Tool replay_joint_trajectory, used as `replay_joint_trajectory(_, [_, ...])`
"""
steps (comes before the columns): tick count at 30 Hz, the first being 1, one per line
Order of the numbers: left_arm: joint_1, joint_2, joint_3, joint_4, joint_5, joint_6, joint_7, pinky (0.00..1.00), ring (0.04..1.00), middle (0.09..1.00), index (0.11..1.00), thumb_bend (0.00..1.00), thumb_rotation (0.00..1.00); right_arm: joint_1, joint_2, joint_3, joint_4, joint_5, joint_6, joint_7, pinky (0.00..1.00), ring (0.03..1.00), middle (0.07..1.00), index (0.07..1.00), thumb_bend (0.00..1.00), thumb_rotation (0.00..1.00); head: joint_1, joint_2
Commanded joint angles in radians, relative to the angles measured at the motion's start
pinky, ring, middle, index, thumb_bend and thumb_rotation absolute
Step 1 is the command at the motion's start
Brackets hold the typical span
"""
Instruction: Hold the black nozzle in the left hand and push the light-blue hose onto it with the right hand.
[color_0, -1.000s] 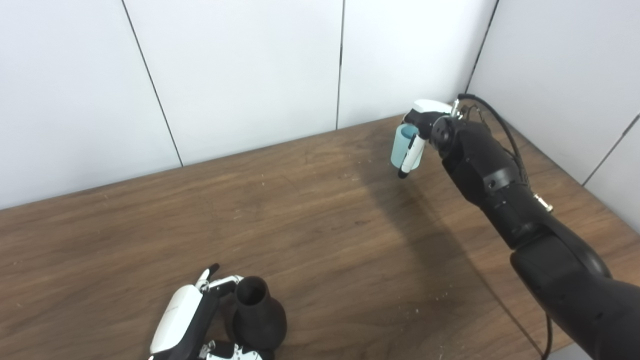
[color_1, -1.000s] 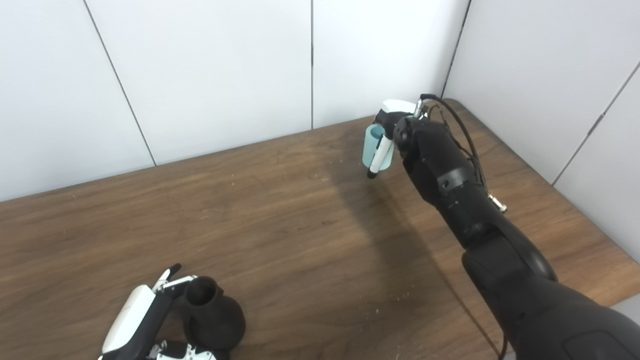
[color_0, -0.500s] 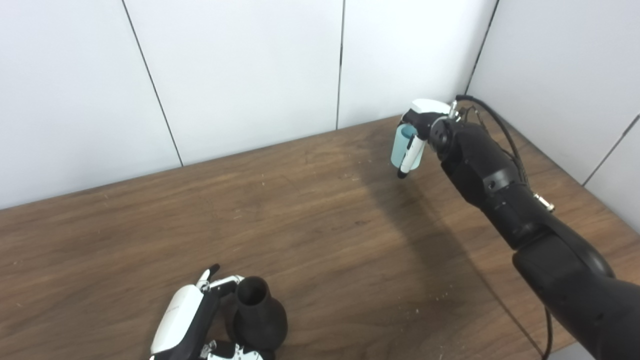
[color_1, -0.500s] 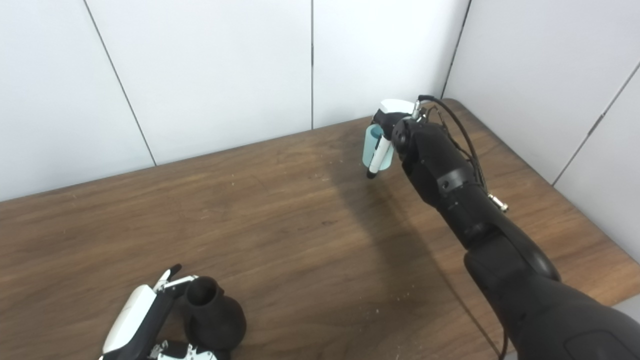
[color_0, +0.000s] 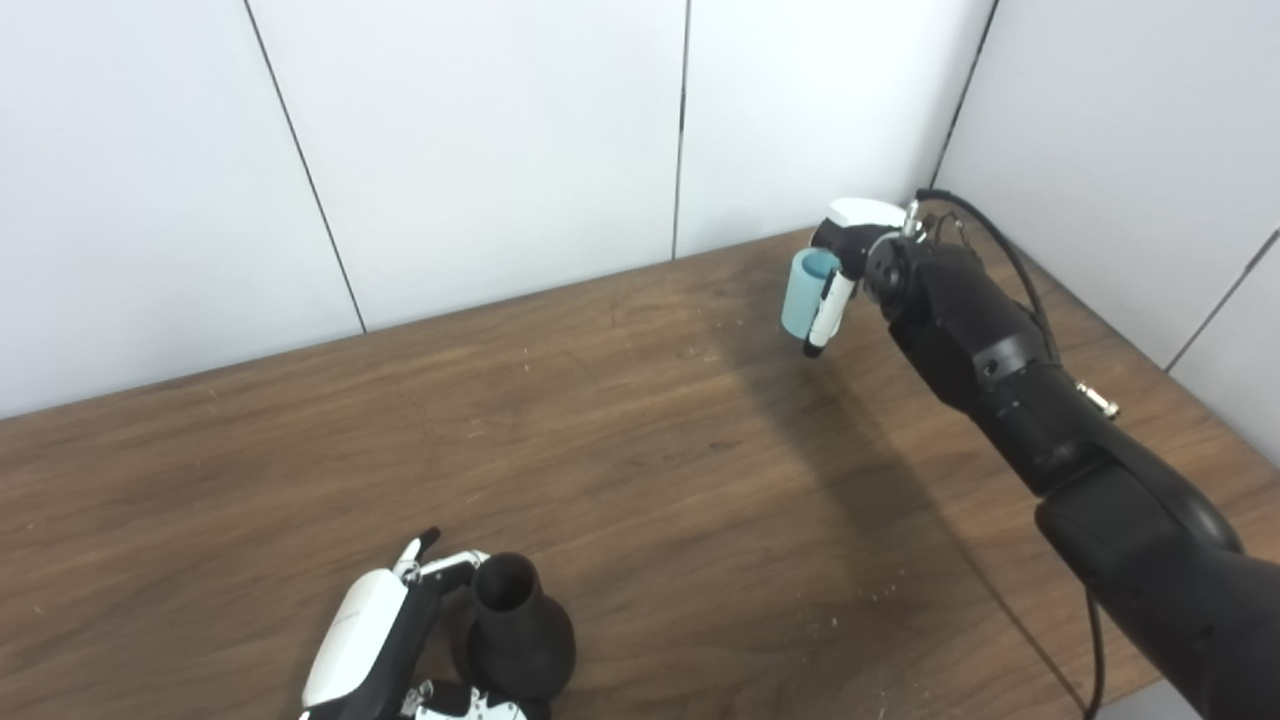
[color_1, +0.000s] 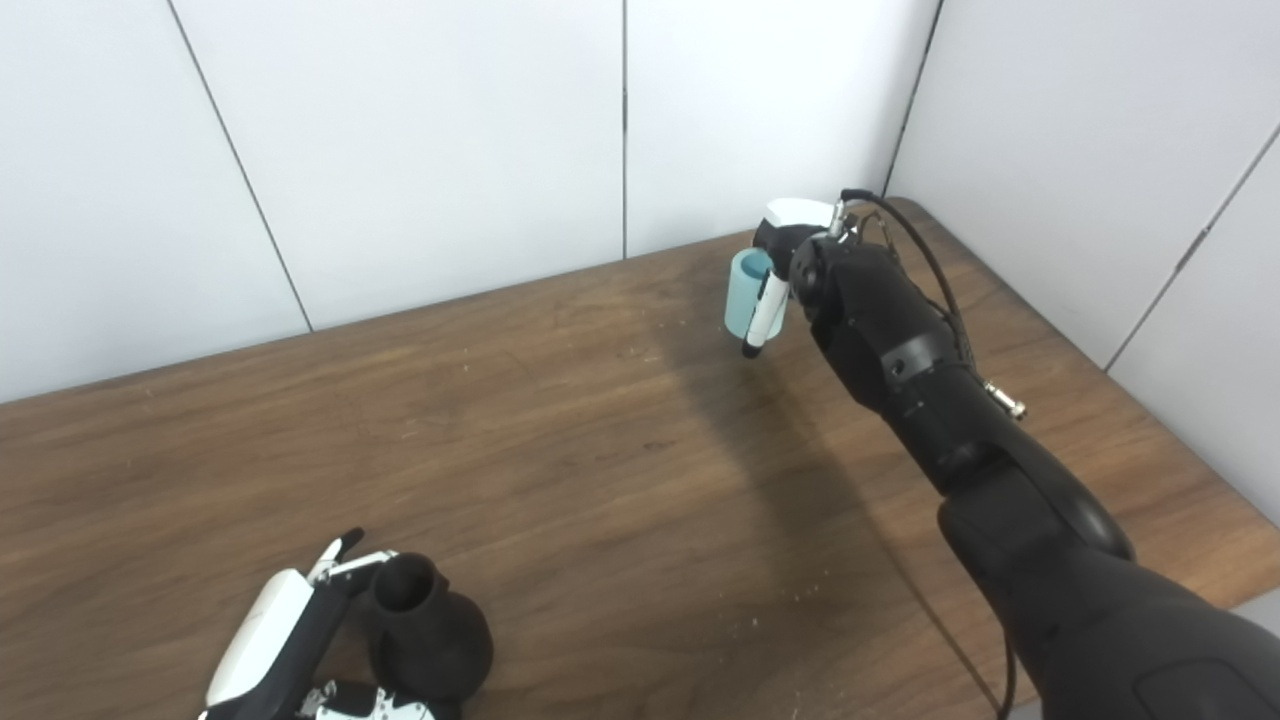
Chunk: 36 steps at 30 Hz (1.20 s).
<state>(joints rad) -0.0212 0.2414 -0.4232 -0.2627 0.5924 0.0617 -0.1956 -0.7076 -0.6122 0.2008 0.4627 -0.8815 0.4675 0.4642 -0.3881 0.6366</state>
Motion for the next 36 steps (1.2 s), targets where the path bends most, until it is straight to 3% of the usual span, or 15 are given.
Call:
replay_joint_trajectory(1, [0.037,0.019,-0.031,0.035,0.022,0.056,-0.081,1.00,0.684,0.484,0.490,0.52,0.00,-0.055,-0.039,-0.007,-0.029,-0.003,0.001,-0.023,0.53,0.557,0.617,0.642,0.86,0.00,0.000,0.000])
replay_joint_trajectory(16, [0.037,0.016,-0.040,0.038,0.031,0.062,-0.083,1.00,0.682,0.485,0.489,0.52,0.00,-0.062,-0.037,0.009,-0.034,-0.001,0.000,-0.044,0.54,0.586,0.625,0.615,0.86,0.00,0.007,0.006])
replay_joint_trajectory(26, [0.036,0.014,-0.049,0.036,0.031,0.070,-0.088,1.00,0.682,0.487,0.487,0.52,0.00,-0.068,-0.047,0.029,-0.029,0.004,-0.004,-0.044,0.56,0.614,0.659,0.667,0.86,0.00,0.013,0.007])
replay_joint_trajectory(36, [0.033,0.017,-0.053,0.033,0.034,0.074,-0.091,1.00,0.680,0.480,0.495,0.52,0.00,-0.069,-0.040,0.030,-0.028,-0.003,0.001,-0.031,0.53,0.589,0.633,0.662,0.86,0.00,0.012,0.012])
